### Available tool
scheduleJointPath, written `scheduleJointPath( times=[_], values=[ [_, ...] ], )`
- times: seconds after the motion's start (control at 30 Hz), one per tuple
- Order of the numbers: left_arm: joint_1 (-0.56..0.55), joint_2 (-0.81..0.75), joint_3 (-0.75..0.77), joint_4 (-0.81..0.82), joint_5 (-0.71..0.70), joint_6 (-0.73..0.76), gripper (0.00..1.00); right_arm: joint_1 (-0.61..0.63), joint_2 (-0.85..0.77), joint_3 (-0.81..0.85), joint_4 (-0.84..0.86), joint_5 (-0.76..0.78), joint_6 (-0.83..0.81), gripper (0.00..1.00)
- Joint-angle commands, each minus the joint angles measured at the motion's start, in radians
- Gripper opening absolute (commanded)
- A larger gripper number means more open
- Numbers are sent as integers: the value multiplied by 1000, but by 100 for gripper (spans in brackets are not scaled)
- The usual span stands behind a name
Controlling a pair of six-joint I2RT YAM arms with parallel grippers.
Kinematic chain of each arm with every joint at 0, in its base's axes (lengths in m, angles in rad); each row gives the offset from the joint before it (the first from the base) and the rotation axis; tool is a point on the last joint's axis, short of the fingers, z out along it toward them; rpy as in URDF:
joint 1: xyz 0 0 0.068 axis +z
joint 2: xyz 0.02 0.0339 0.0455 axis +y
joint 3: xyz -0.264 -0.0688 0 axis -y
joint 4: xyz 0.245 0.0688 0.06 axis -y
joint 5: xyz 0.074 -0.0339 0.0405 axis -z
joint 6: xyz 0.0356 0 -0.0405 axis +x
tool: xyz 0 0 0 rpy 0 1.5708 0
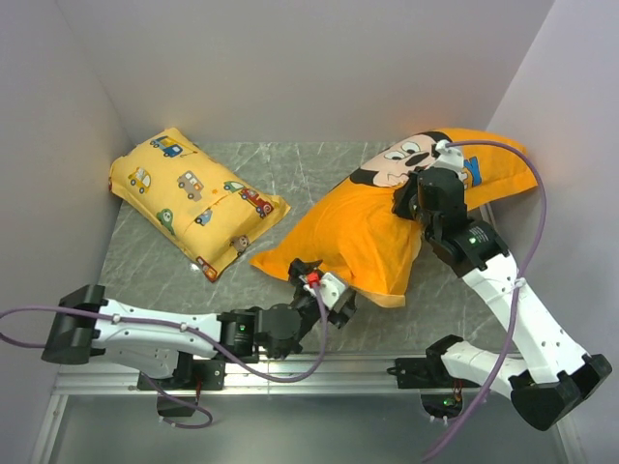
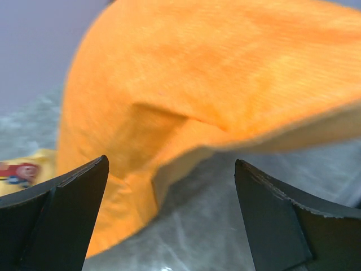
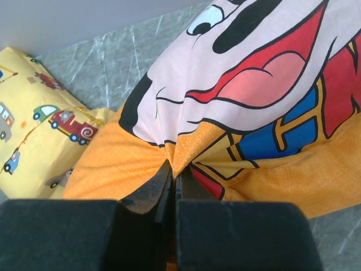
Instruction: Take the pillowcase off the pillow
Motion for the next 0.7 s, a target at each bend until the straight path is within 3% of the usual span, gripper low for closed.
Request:
scheduleJointPath(
  times=[0.0, 0.1, 0.27, 0.3, 0.33, 0.4, 0.43, 0.47, 0.57, 0.67],
  values=[
    [18, 59, 66, 137, -219, 248, 99, 23, -36, 104, 120, 35, -11, 0],
    [76, 75, 79, 211, -230, 299, 99, 32, -52, 110, 109, 26, -10, 0],
    [165, 85, 64, 292, -83, 344, 96, 47, -76, 143, 72, 14, -21, 0],
    [177, 82, 70, 285, -58, 329, 87, 56, -79, 156, 64, 15, -28, 0],
    [208, 78, 78, 261, 18, 300, 61, 64, -80, 188, 49, 12, -31, 0],
    [234, 35, 105, 134, 138, 145, 43, 79, -60, 262, 31, 17, -53, 0],
    [257, 17, 115, 95, 199, 6, 9, 93, -42, 293, 22, 40, -60, 0],
    [266, -26, 122, 67, 336, -86, 0, 98, -22, 322, 15, 51, -68, 0],
    [283, -117, 112, 35, 594, -301, 1, 107, 93, 420, 20, 60, -108, 0],
    [285, -224, 80, 79, 697, -472, 1, 107, 271, 494, 46, 63, -137, 0]
  ],
)
